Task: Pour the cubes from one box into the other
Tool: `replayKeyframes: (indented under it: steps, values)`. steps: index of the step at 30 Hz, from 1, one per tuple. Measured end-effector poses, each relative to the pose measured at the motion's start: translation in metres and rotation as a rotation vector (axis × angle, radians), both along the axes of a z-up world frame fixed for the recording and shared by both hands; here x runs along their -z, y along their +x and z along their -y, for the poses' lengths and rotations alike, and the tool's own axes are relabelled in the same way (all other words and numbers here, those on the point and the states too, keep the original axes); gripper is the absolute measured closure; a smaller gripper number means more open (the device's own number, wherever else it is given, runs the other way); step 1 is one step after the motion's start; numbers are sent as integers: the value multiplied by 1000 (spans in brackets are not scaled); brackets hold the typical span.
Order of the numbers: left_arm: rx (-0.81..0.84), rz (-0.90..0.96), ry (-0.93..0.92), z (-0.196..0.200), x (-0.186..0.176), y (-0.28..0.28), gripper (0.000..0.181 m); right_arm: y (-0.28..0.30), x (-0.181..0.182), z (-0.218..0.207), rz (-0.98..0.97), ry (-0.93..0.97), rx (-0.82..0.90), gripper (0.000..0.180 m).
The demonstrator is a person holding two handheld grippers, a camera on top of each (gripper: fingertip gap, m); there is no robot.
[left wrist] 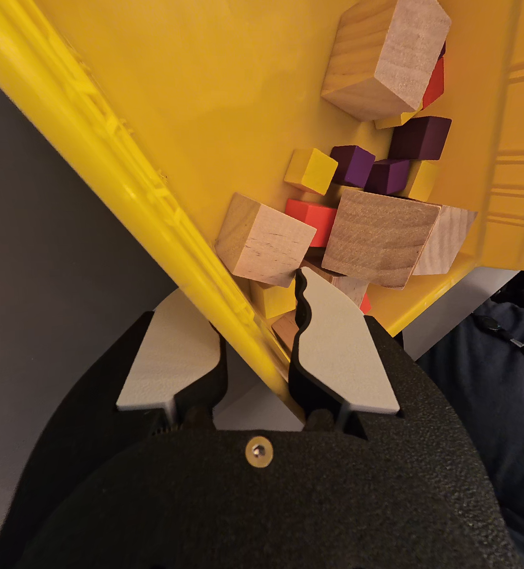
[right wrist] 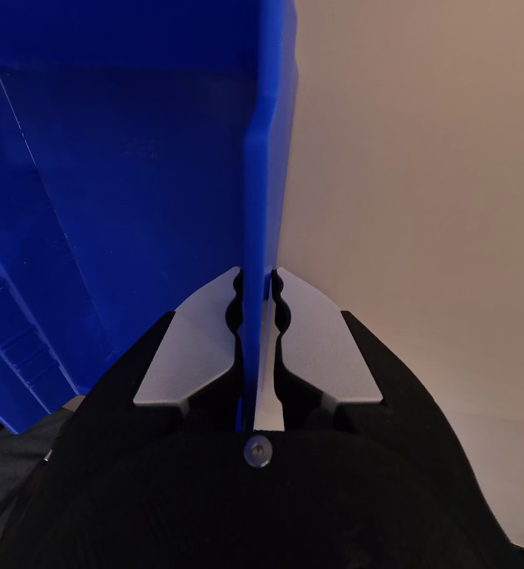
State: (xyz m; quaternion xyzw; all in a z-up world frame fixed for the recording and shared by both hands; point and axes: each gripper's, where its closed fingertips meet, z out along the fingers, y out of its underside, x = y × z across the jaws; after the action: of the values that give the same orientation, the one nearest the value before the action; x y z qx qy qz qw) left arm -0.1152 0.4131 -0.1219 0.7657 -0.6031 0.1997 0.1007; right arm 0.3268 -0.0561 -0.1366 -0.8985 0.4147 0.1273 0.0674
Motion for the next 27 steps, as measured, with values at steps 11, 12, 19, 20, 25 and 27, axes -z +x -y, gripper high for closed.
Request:
replayKeyframes:
  steps: [11,12,19,20,25,27]
  values:
    - [5,-7,11,0,0,0,136,0,0,-1,2,6,-16,161]
    - [5,-8,13,0,0,0,136,0,0,-1,1,8,-17,160]
    - [-12,-2,15,0,0,2,136,7,2,6,88,-65,-106,173]
    - [-17,1,12,0,1,3,136,7,2,7,88,-70,-107,173]
    - [-24,17,5,0,0,4,135,5,0,2,50,3,-101,163]
    - [-23,18,1,-1,0,4,135,5,-2,0,73,37,-137,160]
